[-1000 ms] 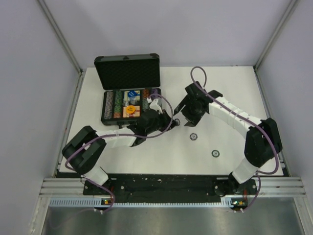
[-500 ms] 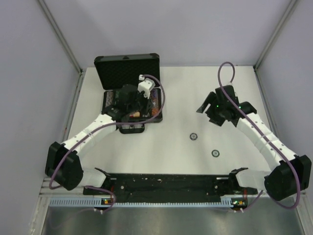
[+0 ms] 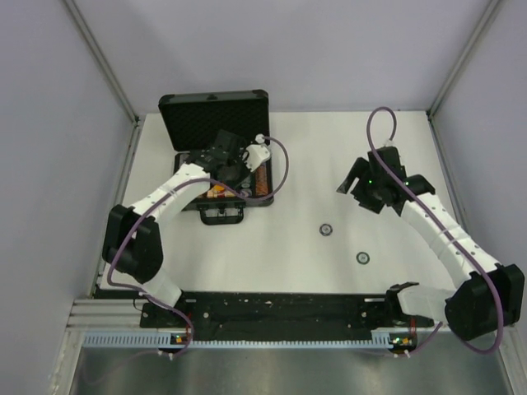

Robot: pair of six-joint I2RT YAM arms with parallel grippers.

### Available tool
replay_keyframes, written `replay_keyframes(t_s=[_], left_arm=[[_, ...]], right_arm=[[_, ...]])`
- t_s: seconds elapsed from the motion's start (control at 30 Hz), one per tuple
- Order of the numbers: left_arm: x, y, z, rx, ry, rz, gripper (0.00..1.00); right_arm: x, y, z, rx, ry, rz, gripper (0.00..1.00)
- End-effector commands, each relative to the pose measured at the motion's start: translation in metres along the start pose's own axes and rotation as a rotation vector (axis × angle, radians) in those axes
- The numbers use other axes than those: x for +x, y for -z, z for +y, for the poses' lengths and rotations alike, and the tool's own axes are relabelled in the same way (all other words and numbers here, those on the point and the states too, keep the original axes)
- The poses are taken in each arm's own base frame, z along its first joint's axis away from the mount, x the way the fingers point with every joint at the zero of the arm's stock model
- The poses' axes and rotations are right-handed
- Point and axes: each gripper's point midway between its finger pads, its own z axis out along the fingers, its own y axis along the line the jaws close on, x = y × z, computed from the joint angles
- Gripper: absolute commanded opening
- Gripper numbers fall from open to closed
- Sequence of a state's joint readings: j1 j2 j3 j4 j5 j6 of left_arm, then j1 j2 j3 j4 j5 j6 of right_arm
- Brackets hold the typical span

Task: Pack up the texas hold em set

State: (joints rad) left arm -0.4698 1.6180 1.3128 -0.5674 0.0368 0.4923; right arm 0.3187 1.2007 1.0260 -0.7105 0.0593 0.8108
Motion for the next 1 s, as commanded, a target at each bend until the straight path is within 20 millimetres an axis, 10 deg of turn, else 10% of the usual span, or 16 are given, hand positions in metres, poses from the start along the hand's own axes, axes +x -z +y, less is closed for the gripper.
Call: replay_keyframes(t_s=[0.0, 0.97], left_arm=[[-0.014, 0.002, 0.000, 0.048, -0.066, -0.022, 0.00], [-0.001, -0.055, -0.004, 0.088, -0.210, 0.047, 0.00]], right_arm=[[-0.012, -0.003, 0.003, -0.022, 0.014, -0.026, 0.77], [-0.015, -0.019, -0.002, 0.000, -0.039, 0.015, 0.75]])
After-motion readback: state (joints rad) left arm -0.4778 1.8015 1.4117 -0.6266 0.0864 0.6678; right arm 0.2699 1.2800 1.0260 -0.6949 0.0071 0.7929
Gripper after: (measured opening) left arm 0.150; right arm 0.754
